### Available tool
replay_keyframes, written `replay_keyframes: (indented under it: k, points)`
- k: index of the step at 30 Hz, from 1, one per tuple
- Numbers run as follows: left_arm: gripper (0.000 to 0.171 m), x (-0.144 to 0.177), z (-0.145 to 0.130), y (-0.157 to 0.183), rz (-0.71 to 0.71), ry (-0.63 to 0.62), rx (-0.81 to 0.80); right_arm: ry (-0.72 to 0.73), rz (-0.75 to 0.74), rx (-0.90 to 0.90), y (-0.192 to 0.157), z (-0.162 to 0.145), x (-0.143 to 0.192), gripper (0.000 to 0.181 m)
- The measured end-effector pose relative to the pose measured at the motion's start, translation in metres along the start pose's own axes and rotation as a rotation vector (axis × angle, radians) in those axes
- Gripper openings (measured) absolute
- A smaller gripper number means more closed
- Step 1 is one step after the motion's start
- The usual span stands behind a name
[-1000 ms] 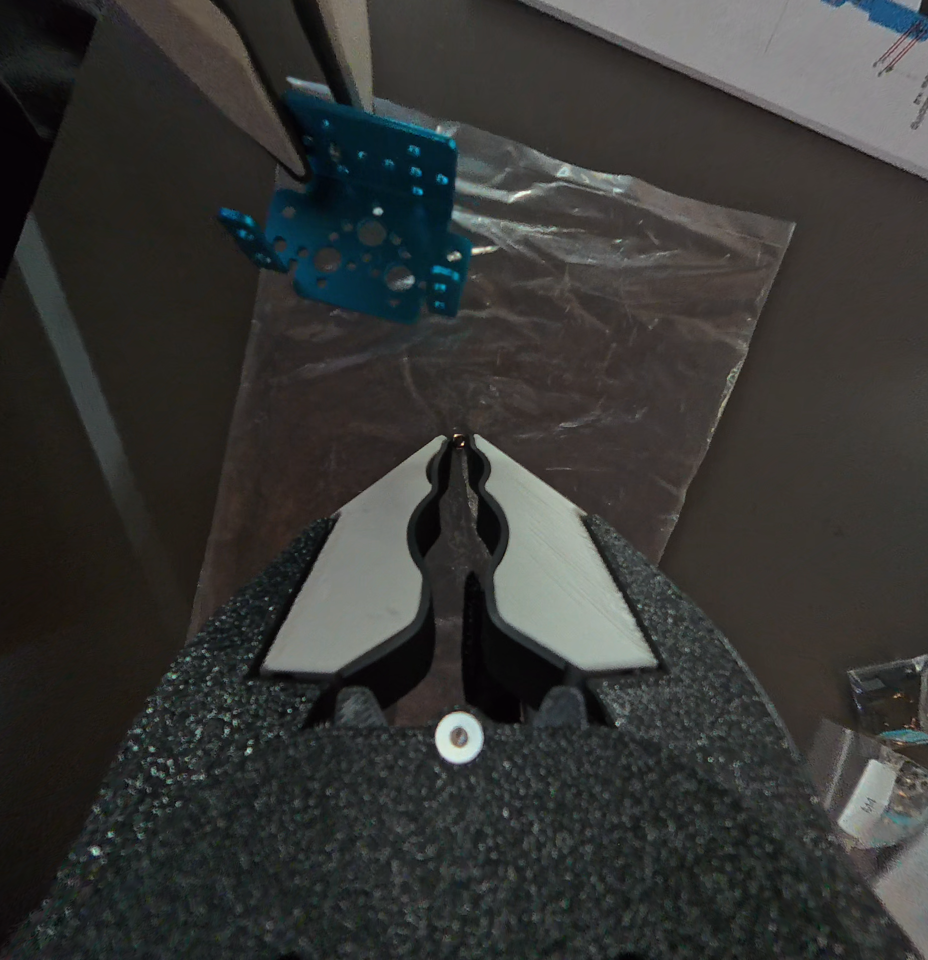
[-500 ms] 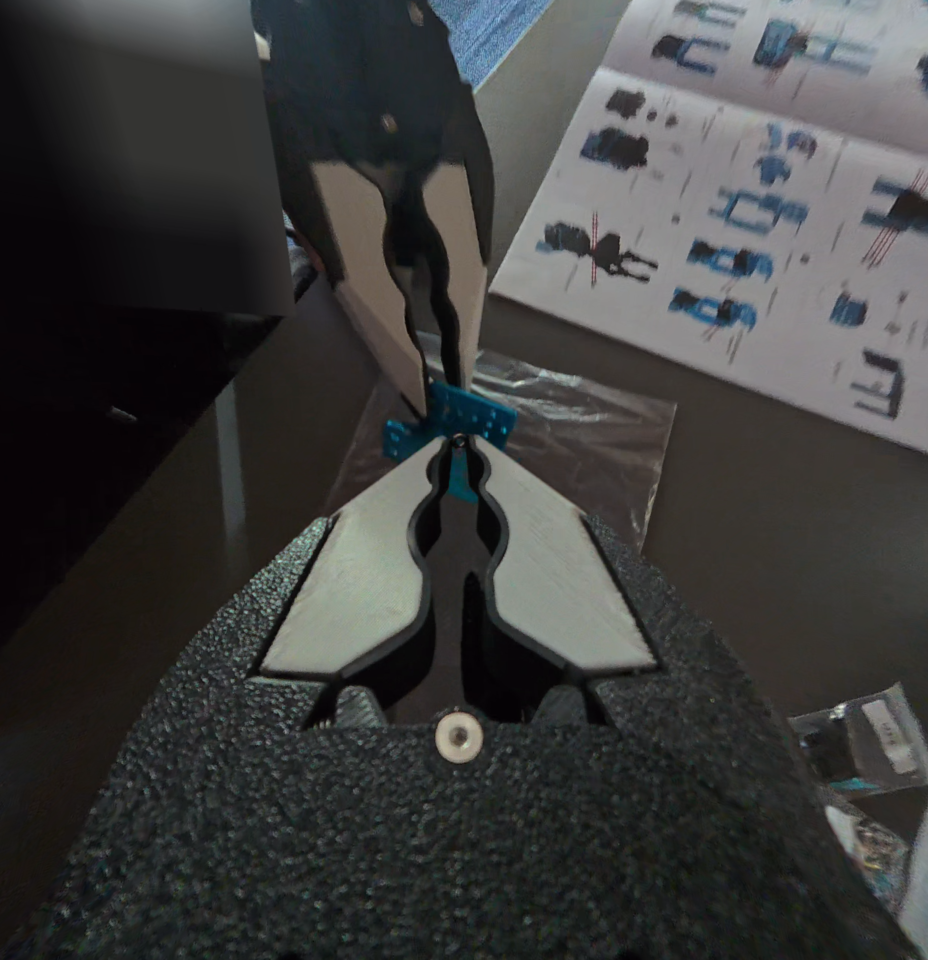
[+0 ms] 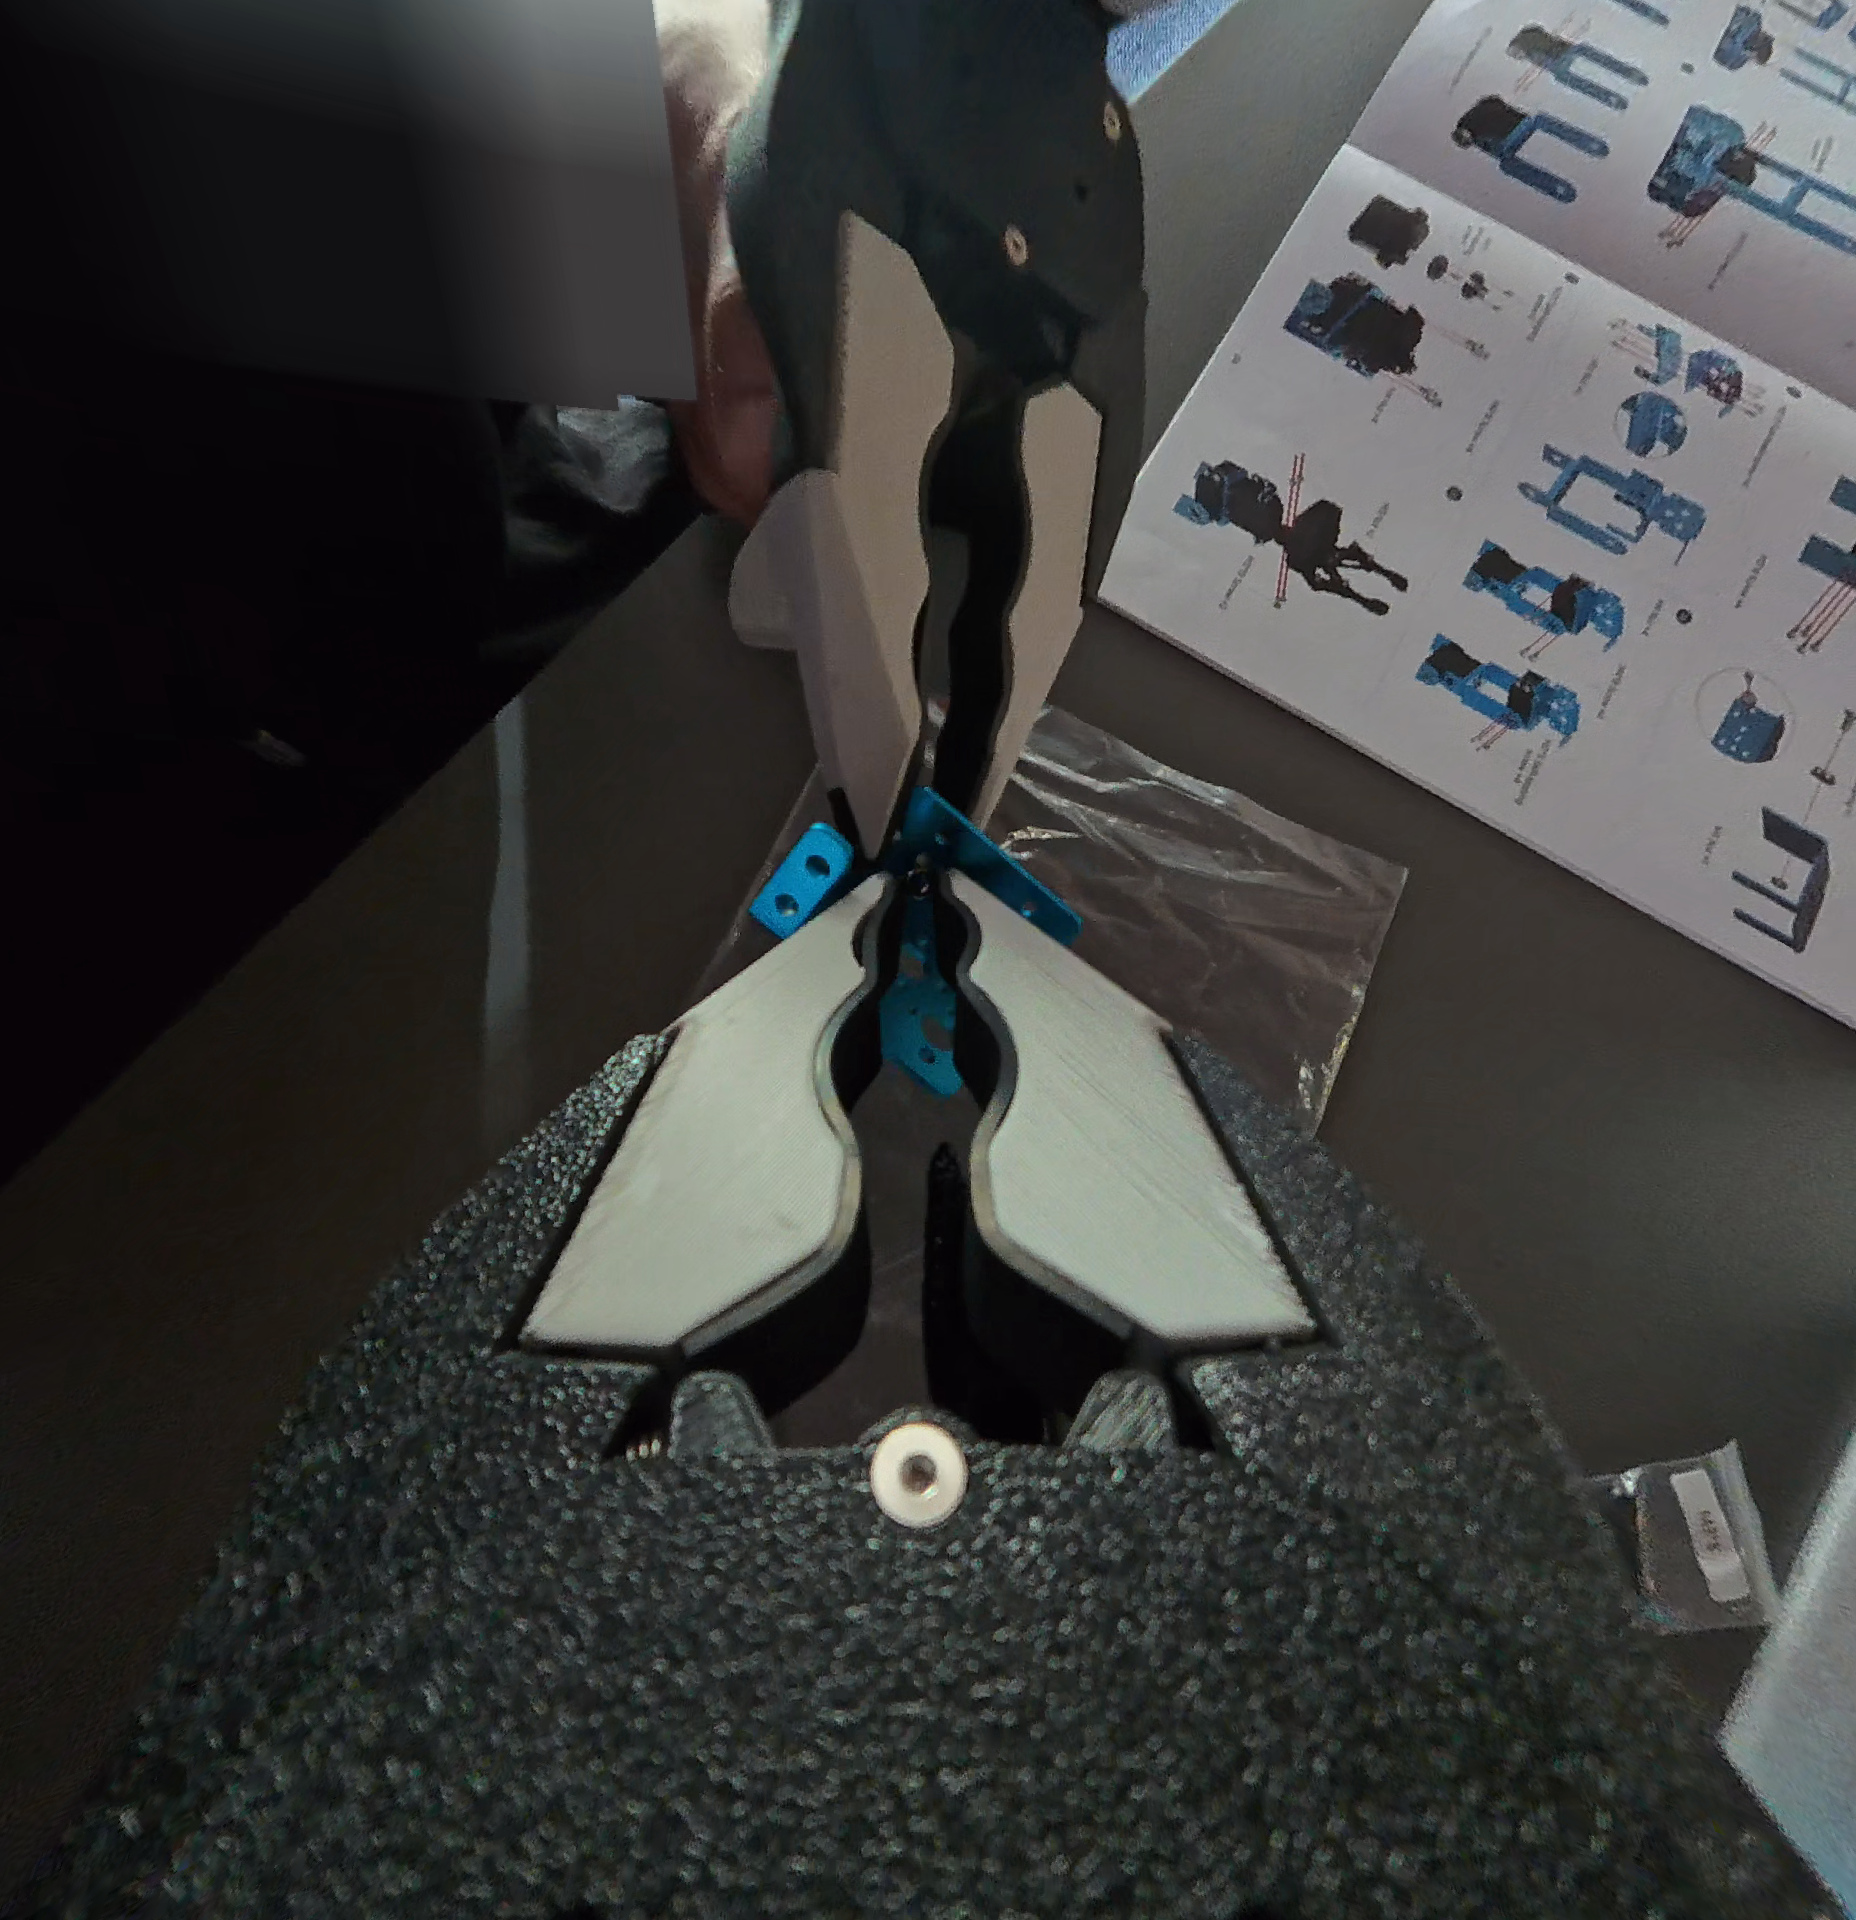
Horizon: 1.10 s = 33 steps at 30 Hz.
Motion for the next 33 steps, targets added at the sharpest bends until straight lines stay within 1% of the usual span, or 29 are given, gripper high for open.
replay_keyframes:
  k: [7, 13, 21, 33]
  points:
    - [0.013, 0.002, 0.001, 0.002, -0.072, 0.024, 0.029, 0.033, -0.026, 0.034, -0.002, 0.005, 0.005, 0.005]
    - [0.013, 0.002, 0.000, 0.002, -0.105, 0.033, 0.053, 0.038, -0.025, 0.041, -0.003, 0.006, 0.005, 0.005]
    - [0.013, 0.006, 0.005, 0.005, -0.203, 0.086, 0.112, 0.043, -0.001, 0.065, 0.000, 0.014, 0.015, 0.005]
    - [0.013, 0.014, 0.010, 0.002, -0.283, 0.153, 0.149, -0.005, 0.026, 0.087, 0.010, 0.026, 0.020, 0.005]
Point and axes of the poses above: each gripper's, where its closed fingertips meet, x back along the fingers, z out of its top, y = z × x across the jaws, the point moved 6 cm from there along x, back along the fingers, and after that the axes turned 14 degrees about -y, right-handed, at the moved point
